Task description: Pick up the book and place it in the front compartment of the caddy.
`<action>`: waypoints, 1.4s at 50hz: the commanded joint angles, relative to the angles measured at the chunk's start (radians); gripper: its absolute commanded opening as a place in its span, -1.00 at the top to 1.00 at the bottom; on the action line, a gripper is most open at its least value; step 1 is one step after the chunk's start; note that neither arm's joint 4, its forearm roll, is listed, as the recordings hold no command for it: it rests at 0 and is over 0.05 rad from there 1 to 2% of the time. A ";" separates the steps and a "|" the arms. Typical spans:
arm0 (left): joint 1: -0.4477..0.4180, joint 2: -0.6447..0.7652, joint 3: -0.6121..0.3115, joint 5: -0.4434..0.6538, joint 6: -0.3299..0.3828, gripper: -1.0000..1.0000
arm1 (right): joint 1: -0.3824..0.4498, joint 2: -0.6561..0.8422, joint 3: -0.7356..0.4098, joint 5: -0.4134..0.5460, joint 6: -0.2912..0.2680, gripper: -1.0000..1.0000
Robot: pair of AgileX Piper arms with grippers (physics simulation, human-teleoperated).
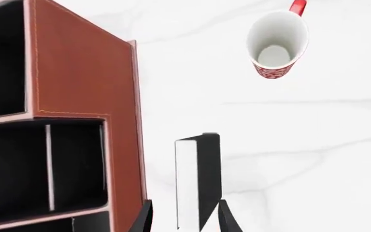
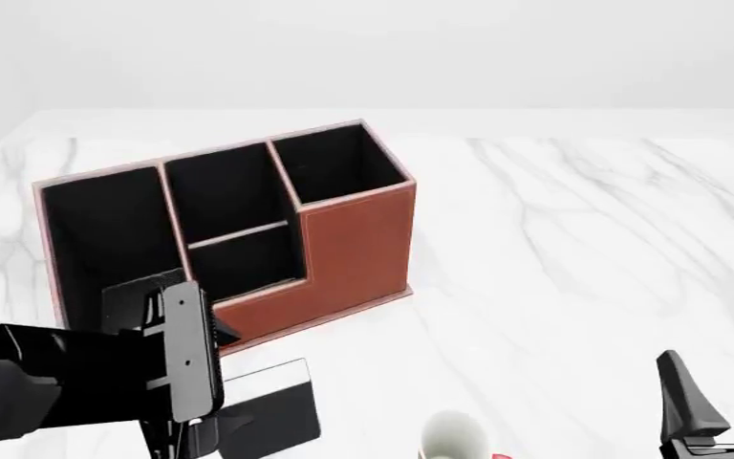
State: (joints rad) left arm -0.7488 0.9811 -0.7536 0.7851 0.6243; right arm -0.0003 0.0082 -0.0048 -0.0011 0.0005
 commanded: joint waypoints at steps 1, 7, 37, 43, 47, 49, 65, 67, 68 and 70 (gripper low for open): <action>-0.002 -0.002 0.016 -0.018 -0.004 -1.00 | 0.000 -0.001 0.001 0.000 0.000 -1.00; 0.000 0.007 0.022 -0.030 -0.007 -1.00 | 0.000 -0.001 0.001 0.000 0.000 -1.00; -0.017 0.080 0.094 -0.145 -0.038 -1.00 | 0.000 -0.001 0.001 0.000 0.000 -1.00; -0.011 0.080 0.105 -0.156 -0.036 -1.00 | 0.000 -0.001 0.001 0.000 0.000 -1.00; -0.009 0.080 0.117 -0.167 -0.038 -1.00 | 0.000 -0.001 0.001 0.000 0.000 -1.00; -0.010 0.083 0.128 -0.181 -0.043 -1.00 | 0.000 -0.001 0.001 0.000 0.000 -1.00; 0.002 0.085 0.150 -0.209 -0.038 -1.00 | 0.000 -0.001 0.001 0.000 0.000 -1.00; 0.011 0.088 0.150 -0.213 -0.032 -1.00 | 0.000 -0.001 0.001 0.000 0.000 -1.00; 0.013 0.089 0.150 -0.214 -0.031 -1.00 | 0.000 -0.001 0.001 0.000 0.000 -1.00; 0.025 0.092 0.151 -0.221 -0.020 -1.00 | 0.000 -0.001 0.001 0.000 0.000 -1.00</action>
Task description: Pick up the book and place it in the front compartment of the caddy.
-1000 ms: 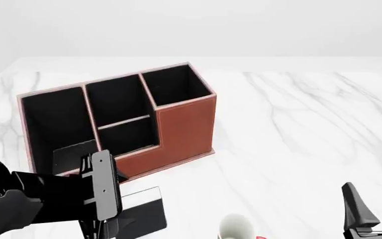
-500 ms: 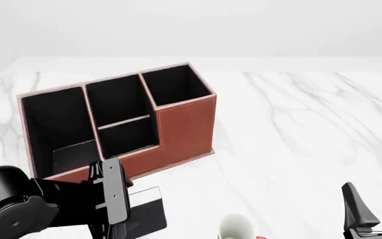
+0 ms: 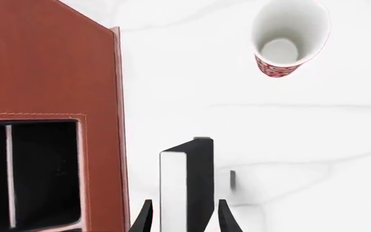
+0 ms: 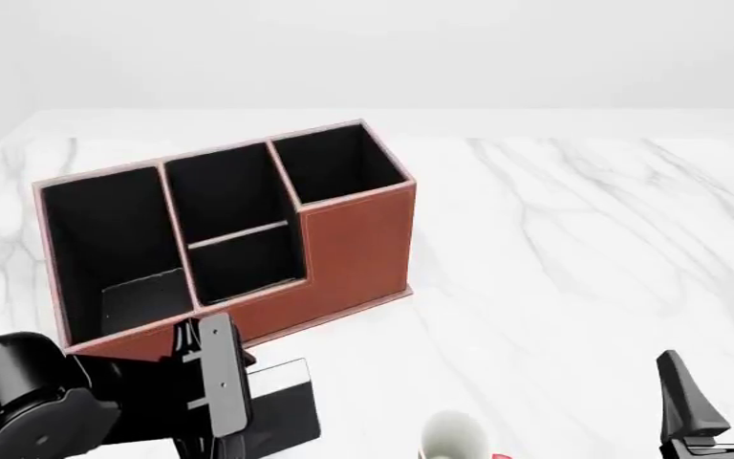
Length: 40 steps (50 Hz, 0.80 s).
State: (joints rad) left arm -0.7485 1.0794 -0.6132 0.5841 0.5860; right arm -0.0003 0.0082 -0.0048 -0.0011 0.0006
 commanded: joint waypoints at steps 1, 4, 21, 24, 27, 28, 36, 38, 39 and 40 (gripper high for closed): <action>0.026 -0.006 0.011 -0.021 0.020 -1.00 | 0.000 -0.001 0.001 0.000 0.000 -1.00; 0.035 -0.006 0.008 -0.025 0.026 -1.00 | 0.000 -0.001 0.001 0.000 0.000 -1.00; 0.061 0.021 0.016 -0.068 0.047 -1.00 | 0.000 -0.001 0.001 0.000 0.000 -1.00; 0.063 0.026 0.017 -0.075 0.048 -1.00 | 0.000 -0.001 0.001 0.000 0.000 -1.00; 0.063 0.033 0.019 -0.084 0.048 -1.00 | 0.000 -0.001 0.001 0.000 0.000 -1.00; 0.063 0.034 0.021 -0.087 0.048 -1.00 | 0.000 -0.001 0.001 0.000 0.000 -1.00; 0.063 0.051 0.032 -0.113 0.049 -1.00 | 0.000 -0.001 0.001 0.000 0.000 -1.00; 0.062 0.056 0.037 -0.122 0.047 -1.00 | 0.000 -0.001 0.001 0.000 0.000 -1.00; 0.060 0.057 0.039 -0.125 0.045 -1.00 | 0.000 -0.001 0.001 0.000 0.000 -1.00; 0.058 0.058 0.042 -0.130 0.042 -1.00 | 0.000 -0.001 0.001 0.000 0.000 -1.00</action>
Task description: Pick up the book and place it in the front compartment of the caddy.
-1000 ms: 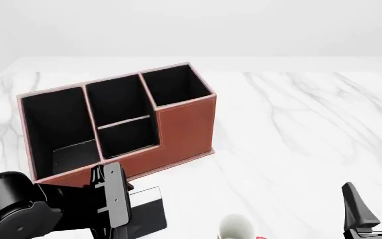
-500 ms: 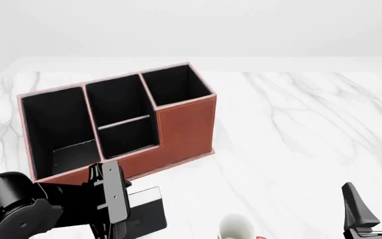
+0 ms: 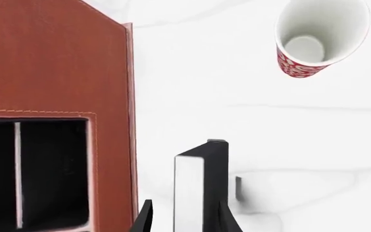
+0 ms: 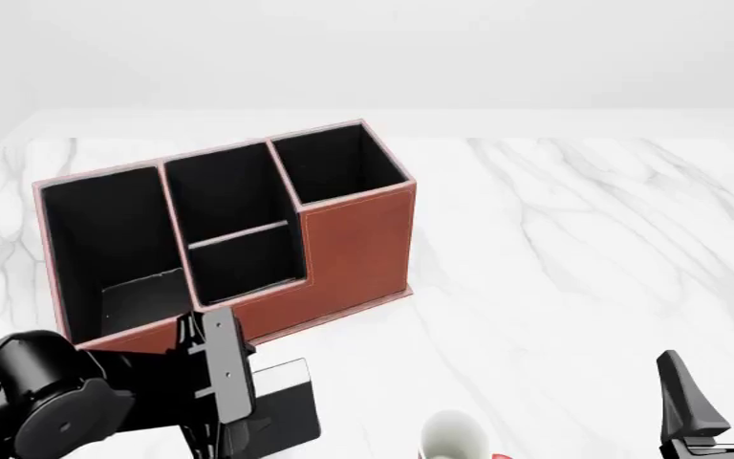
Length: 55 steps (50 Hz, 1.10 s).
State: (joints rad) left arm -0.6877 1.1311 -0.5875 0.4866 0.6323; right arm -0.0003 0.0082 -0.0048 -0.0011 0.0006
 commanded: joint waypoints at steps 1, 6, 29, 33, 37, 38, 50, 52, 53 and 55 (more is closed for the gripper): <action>-0.005 0.008 0.019 -0.036 -0.005 -1.00 | 0.000 -0.001 0.001 0.000 0.000 -1.00; -0.006 0.023 0.032 -0.062 -0.011 -1.00 | 0.000 -0.001 0.001 0.000 0.000 -1.00; -0.030 0.036 0.065 -0.108 -0.024 1.00 | 0.000 -0.001 0.001 0.000 0.000 -1.00; 0.010 0.036 0.039 -0.088 0.036 1.00 | 0.000 -0.001 0.001 0.000 0.000 -1.00; 0.020 0.023 0.022 -0.068 0.062 1.00 | 0.000 -0.001 0.001 0.000 0.000 -1.00; 0.029 0.012 0.002 -0.046 0.082 1.00 | 0.000 -0.001 0.001 0.000 0.000 -1.00; 0.059 0.000 -0.097 0.045 0.163 1.00 | 0.000 -0.001 0.001 0.000 0.000 -1.00; 0.065 0.000 -0.112 0.057 0.177 1.00 | 0.000 -0.001 0.001 0.000 0.000 -1.00; 0.067 -0.002 -0.121 0.065 0.183 1.00 | 0.000 -0.001 0.001 0.000 0.000 -1.00; 0.071 -0.004 -0.133 0.076 0.192 1.00 | 0.000 -0.001 0.001 0.000 0.000 -1.00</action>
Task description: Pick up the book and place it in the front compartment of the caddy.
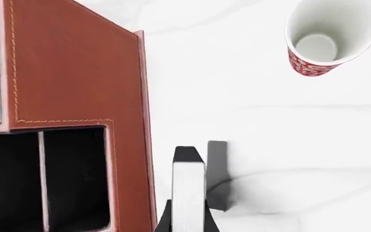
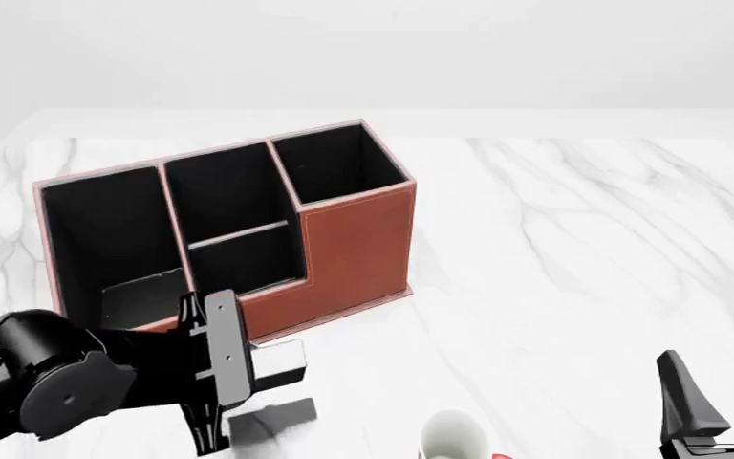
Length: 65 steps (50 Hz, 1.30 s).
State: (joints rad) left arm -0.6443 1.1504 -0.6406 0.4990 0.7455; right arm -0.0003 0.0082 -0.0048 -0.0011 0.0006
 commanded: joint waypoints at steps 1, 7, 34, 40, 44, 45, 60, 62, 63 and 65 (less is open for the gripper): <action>0.027 -0.023 -0.080 0.063 0.079 1.00 | 0.000 -0.001 0.001 0.000 0.000 -1.00; 0.057 -0.017 -0.145 0.106 0.107 1.00 | 0.000 -0.001 0.001 0.000 0.000 -1.00; 0.169 0.065 -0.376 0.204 0.182 1.00 | 0.000 -0.001 0.001 0.000 0.000 -1.00; 0.195 0.094 -0.422 0.206 0.195 1.00 | 0.000 -0.001 0.001 0.000 0.000 -1.00; 0.208 0.110 -0.443 0.211 0.206 1.00 | 0.000 -0.001 0.001 0.000 0.000 -1.00; 0.211 0.113 -0.450 0.213 0.209 1.00 | 0.000 -0.001 0.001 0.000 0.000 -1.00; 0.260 0.175 -0.529 0.197 0.263 1.00 | 0.000 -0.001 0.001 0.000 0.000 -1.00; 0.260 0.179 -0.540 0.198 0.260 1.00 | 0.000 -0.001 0.001 0.000 0.000 -1.00; 0.263 0.183 -0.547 0.198 0.265 1.00 | 0.000 -0.001 0.001 0.000 0.000 -1.00; 0.269 0.185 -0.548 0.190 0.280 1.00 | 0.000 -0.001 0.001 0.000 0.000 -1.00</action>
State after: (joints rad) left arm -0.4016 1.3224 -1.1319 0.7009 0.9745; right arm -0.0002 0.0082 -0.0048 -0.0011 0.0005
